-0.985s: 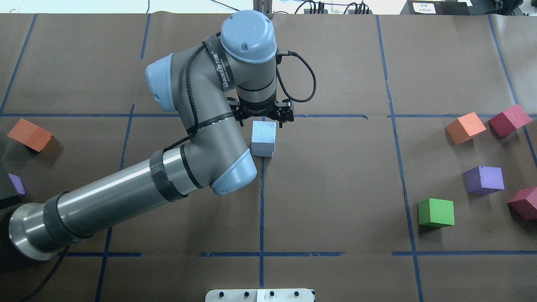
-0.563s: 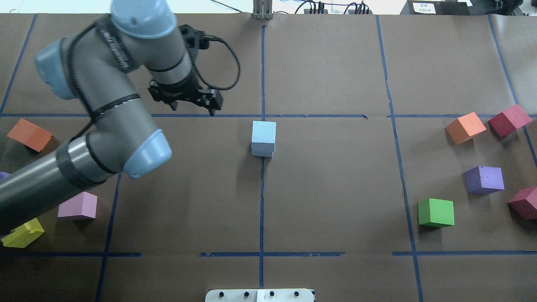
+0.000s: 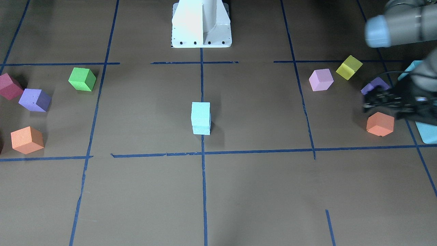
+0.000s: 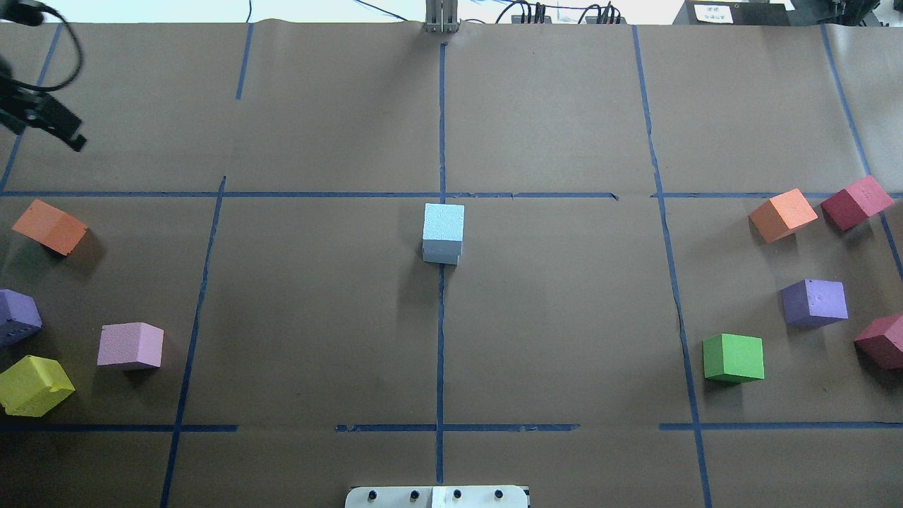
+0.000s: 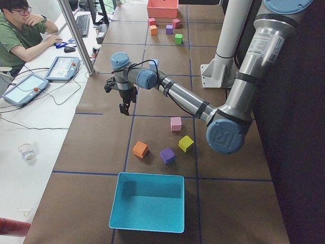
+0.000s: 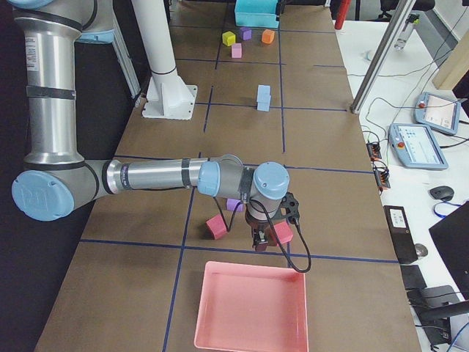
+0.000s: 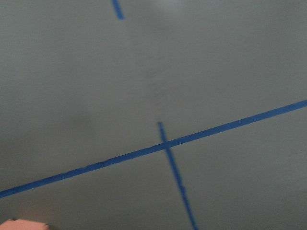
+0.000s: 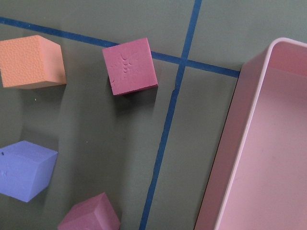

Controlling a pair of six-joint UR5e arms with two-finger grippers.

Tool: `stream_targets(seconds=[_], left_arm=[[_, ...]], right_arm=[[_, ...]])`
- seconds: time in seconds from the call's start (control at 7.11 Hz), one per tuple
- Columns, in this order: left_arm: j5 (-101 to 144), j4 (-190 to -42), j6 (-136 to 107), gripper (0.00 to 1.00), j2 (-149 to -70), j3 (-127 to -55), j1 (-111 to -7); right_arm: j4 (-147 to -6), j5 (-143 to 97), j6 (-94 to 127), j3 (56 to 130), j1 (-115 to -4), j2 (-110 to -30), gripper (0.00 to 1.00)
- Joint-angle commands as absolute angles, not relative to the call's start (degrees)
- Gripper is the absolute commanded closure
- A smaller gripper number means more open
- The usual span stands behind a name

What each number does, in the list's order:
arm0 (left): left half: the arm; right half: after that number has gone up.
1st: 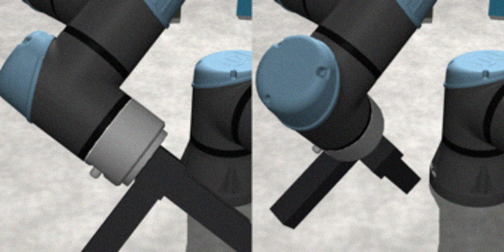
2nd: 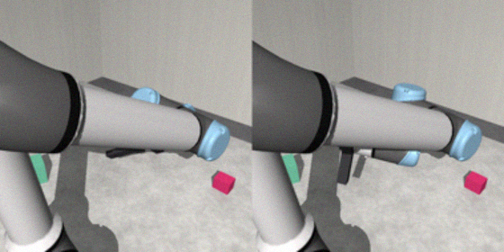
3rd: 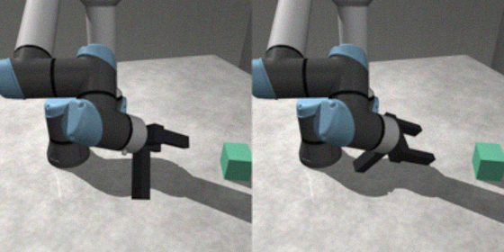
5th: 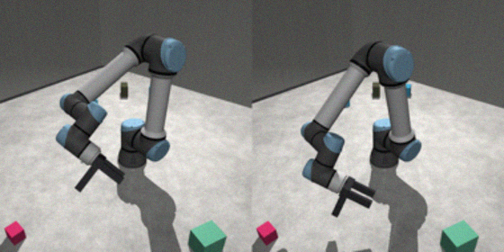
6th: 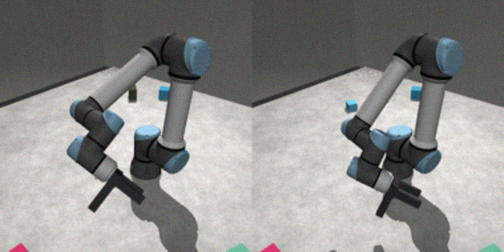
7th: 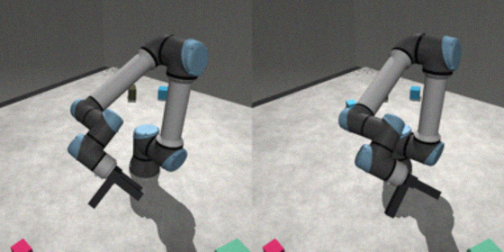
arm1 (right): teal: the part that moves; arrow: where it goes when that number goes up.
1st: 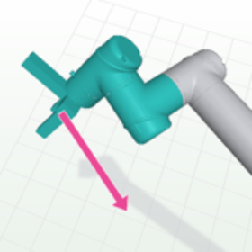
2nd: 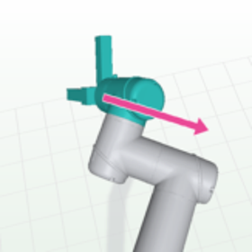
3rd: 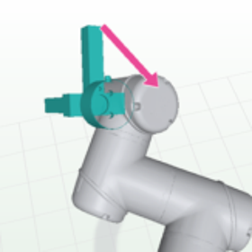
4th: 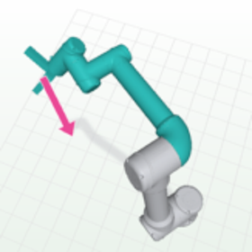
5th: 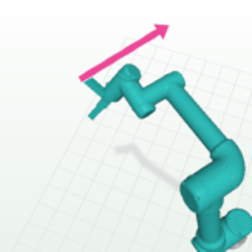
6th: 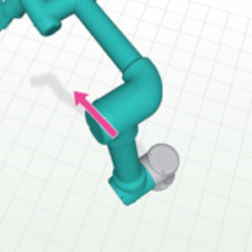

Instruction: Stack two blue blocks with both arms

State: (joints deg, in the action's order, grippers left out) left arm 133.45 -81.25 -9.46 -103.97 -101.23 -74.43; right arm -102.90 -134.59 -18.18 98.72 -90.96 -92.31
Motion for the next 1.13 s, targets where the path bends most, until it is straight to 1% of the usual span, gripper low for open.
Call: stream_targets(seconds=[0.0,0.14,0.42,0.7,0.99], left_arm=[[136.5,-81.4,-2.8,0.0,-94.9,-100.9,-85.2],[136.6,-81.4,3.5,0.0,-91.4,-100.6,-87.3],[136.4,-81.4,4.7,0.0,-86.9,-100.5,-87.5],[135.6,-81.4,4.1,0.0,-86.2,-98.4,-88.8],[134.0,-81.3,4.2,0.0,-85.7,-99.3,-88.7]], right_arm=[[-102.8,-134.6,-17.8,98.8,-90.9,-92.1,0.0],[-102.8,-134.6,-17.8,98.8,-90.9,-92.1,0.0],[-102.8,-134.6,-17.8,98.8,-90.9,-92.0,0.0],[-102.8,-134.6,-17.8,98.9,-90.9,-92.0,0.0],[-102.7,-134.6,-17.8,98.9,-90.9,-91.9,0.0]])
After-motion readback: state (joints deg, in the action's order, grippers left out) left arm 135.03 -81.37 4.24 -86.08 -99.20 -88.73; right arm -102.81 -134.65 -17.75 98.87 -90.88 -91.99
